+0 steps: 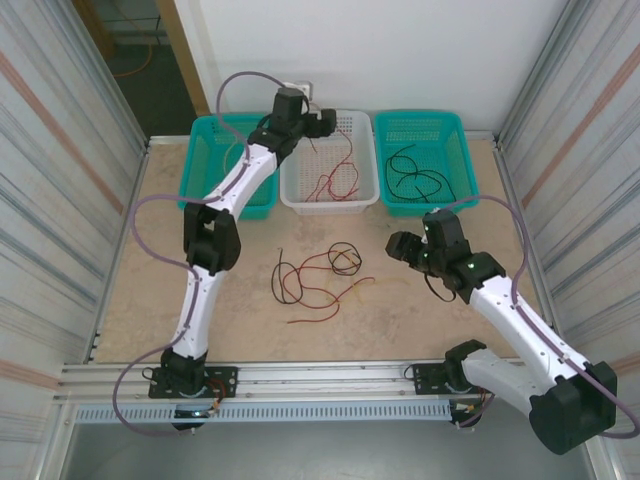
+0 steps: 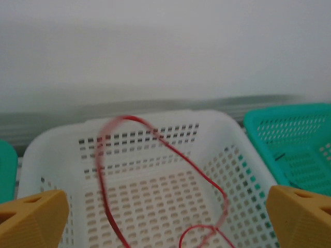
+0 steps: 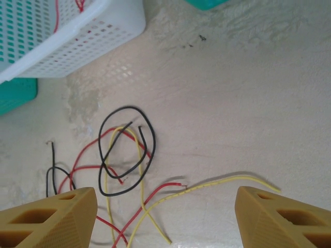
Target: Untangle the cables
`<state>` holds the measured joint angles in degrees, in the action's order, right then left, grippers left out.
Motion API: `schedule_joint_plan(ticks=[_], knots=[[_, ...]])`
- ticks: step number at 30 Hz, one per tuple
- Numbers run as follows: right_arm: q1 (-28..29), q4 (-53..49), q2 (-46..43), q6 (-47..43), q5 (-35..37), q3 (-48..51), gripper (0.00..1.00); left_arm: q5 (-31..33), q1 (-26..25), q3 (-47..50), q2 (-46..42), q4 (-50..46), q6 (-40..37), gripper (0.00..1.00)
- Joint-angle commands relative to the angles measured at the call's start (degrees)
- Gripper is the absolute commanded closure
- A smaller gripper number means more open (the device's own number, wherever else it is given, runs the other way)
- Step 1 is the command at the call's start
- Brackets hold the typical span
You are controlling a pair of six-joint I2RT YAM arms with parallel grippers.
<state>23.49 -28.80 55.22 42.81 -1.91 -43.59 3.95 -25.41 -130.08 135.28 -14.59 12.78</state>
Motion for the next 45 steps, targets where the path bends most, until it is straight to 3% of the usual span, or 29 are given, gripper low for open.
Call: schedule_joint_plan(ticks=[1,5,12,18,22,26,31,36,45], knots=[[0.30,-0.45,1.08,-2.16,-1.14,-2.79,0.31,3.94,-2.41,5.80,-10.06,5.41,-5.63,0.01],[2.95,-2.16,3.72,-2.71,3.04,-5.36,0.31,6.03,-3.50,13.25,-19.28,6.52,-5.94,0.01],[9.80,-3.85,6.78,-1.24,14.72,-8.17,0.21,-0.53,-3.60,34.67,-39.34,6.61,1.69,0.01],[11.51,-0.02,7.09,0.43,14.34,-6.44,0.20,-3.52,-3.51,61.19,-59.14,7.71,10.13,0.01],[11.70,0.65,9.81,-0.56,9.69,-7.12,0.22,-7.33,-3.59,74.00,-69.24,1.95,13.08,0.01],[12.59,-0.19,15.37,-2.83,2.14,-10.23,0.27,-10.01,-3.60,82.50,-77.27,-3.74,15.69,0.10],[15.70,-4.84,22.68,-6.24,3.84,-16.56,0.34,-10.63,-3.51,88.26,-83.81,-3.93,19.05,0.22],[19.01,-8.29,29.60,-8.44,6.21,-21.45,0.41,-11.40,-3.51,87.75,-84.27,-5.10,20.49,0.30],[24.22,-8.66,33.00,-5.45,7.01,-18.46,0.43,-11.37,-3.51,87.46,-83.08,-8.48,21.29,0.36]])
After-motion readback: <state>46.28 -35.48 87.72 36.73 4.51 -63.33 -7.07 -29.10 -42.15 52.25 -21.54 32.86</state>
